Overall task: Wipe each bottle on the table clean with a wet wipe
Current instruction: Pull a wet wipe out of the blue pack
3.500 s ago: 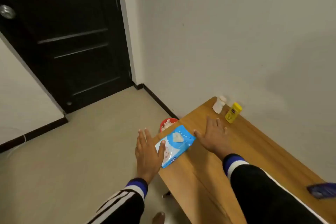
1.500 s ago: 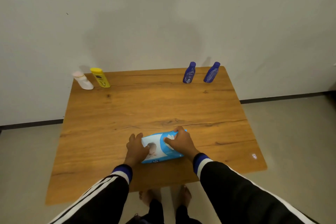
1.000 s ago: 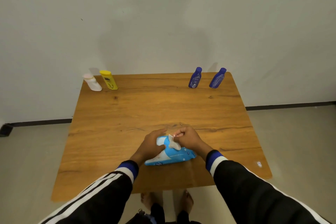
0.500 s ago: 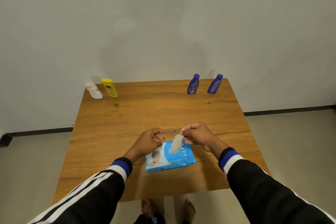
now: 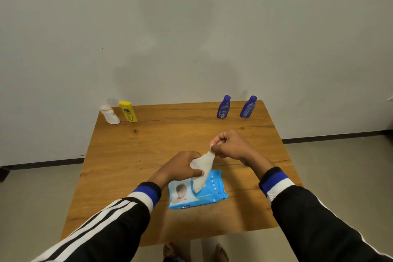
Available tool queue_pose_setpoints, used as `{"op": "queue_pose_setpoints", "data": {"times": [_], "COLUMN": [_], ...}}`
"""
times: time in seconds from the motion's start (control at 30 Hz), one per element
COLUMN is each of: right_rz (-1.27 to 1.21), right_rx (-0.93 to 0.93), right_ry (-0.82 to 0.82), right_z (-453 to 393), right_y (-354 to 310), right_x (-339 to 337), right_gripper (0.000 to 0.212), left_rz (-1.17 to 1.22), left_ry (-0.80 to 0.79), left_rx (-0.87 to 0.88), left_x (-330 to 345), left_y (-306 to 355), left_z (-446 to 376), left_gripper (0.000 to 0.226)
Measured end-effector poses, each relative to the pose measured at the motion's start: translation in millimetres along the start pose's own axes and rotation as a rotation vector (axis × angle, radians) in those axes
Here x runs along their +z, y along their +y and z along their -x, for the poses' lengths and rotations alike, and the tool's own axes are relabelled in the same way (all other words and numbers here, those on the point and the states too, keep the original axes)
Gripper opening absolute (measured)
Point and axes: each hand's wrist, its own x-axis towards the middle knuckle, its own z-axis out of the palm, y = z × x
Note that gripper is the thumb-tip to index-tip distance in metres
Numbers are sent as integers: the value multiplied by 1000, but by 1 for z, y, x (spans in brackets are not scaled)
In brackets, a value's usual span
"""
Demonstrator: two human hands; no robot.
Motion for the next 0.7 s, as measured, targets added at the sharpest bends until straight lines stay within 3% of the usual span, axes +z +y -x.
{"op": "queue_pose_setpoints", "data": {"times": [0.17, 0.33, 0.43, 0.5, 0.57, 0.63, 0.7], "right_rz": [-147, -451, -882, -1254, -1429, -1487, -1527], "right_rx": [-17, 1, -78, 4, 212, 390, 389], "right_ry": [267, 315, 424, 502, 431, 254, 95], "right_z": [-2, 1, 2, -3, -4, 1, 4], "right_y": [10, 11, 11, 26, 45, 53, 53], "right_x": [-2, 5, 8, 19, 43, 67, 77], "right_gripper": [4, 9, 13, 22, 25, 35, 47], "left_rz": [54, 319, 384, 271, 166, 56, -98], "left_ry": [157, 288, 408, 528, 588, 499, 372], "left_rx": [-80, -27, 63, 120, 164, 216, 275], "left_x": [1, -7, -11, -7, 2, 15, 28], "left_y": [-7, 11, 25, 33, 44, 55, 61], "left_z": [6, 10, 12, 13, 17, 22, 30], "left_gripper": [22, 7, 7, 10, 12, 12, 18]}}
